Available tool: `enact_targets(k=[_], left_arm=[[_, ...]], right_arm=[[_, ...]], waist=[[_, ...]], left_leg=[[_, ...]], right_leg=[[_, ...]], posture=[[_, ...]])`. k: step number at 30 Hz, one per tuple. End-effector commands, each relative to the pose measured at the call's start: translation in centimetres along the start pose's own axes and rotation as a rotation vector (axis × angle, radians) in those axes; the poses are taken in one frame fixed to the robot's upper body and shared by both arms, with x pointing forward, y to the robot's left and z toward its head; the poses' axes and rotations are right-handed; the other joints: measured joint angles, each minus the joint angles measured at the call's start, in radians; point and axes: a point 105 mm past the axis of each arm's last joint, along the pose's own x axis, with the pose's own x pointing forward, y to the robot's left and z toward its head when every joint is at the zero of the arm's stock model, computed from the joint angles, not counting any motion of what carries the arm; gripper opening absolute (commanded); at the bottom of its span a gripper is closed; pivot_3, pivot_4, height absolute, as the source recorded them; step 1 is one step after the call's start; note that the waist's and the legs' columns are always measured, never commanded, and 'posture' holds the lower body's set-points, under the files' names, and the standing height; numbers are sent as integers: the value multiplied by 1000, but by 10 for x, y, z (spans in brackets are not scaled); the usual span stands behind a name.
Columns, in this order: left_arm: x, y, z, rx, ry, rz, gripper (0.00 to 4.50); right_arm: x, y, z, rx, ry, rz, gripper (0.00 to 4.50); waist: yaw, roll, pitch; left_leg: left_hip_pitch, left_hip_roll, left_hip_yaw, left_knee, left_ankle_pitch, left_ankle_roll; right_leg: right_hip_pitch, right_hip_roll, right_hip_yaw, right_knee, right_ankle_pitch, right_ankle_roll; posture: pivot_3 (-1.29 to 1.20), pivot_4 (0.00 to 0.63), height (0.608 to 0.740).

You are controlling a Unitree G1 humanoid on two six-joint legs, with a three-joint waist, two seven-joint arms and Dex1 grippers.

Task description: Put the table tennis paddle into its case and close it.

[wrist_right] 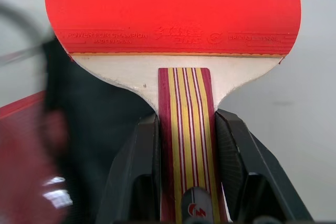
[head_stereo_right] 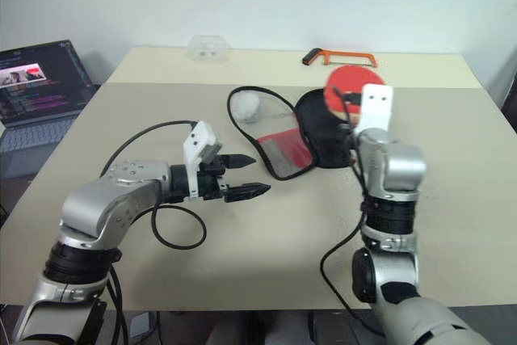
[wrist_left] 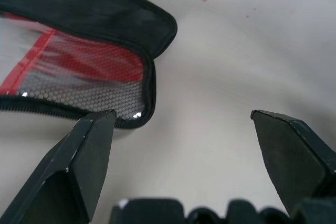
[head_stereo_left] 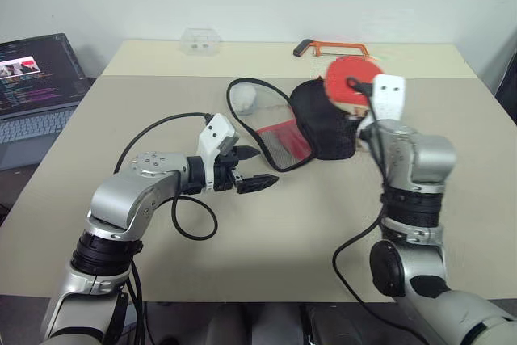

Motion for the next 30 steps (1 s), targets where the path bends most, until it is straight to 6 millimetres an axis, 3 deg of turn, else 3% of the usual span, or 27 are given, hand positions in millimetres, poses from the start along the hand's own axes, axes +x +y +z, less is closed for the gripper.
enact_targets(k=[1,11,20,30], left_arm=[[-2,0,10,32,-32,12,4500],[-7,-3,7,24,-28,36,4500],[-11,-7,5,20,-20,58,4500],[-15,-11,5,16,-17,73,4500]], right_arm=[[3,19,26,-28,-107,56,1094],[33,27,23,-90,-101,73,1094],[58,32,5,-109,-62,62,1094],[67,22,3,-117,-60,21,1094]], waist=[[1,0,0],[-1,0,0],[-5,0,0],[-4,0,0]], left_leg=[[0,0,0,0,0,0],[-1,0,-1,0,0,0],[-1,0,0,0,0,0],[-1,1,-1,0,1,-1]], right_leg=[[0,0,0,0,0,0],[-1,-1,-1,0,0,0],[-1,-1,-1,0,0,0],[-1,-1,-1,0,0,0]], posture=[[0,150,740],[0,150,740],[0,150,740],[0,150,740]])
